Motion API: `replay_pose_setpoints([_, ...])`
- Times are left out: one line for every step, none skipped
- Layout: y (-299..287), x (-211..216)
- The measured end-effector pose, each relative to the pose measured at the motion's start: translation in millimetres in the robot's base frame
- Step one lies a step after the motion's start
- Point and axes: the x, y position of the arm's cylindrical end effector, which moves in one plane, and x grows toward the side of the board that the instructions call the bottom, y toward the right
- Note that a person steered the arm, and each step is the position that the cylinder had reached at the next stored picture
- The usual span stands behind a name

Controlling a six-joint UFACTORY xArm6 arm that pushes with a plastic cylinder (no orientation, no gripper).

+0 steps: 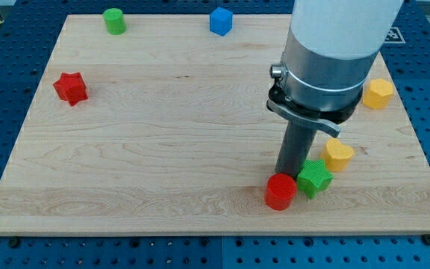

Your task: Push the red circle to the right side of the board

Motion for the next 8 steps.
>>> replay_pose_setpoints([-14,0])
replay_pose_setpoints([-47,0])
replay_pose_setpoints([-83,8])
replay_pose_setpoints([-81,30])
replay_pose_setpoints([-68,33])
replay_pose_setpoints([-41,42])
replay_pose_setpoints([-5,43])
replay_pose_setpoints([12,43])
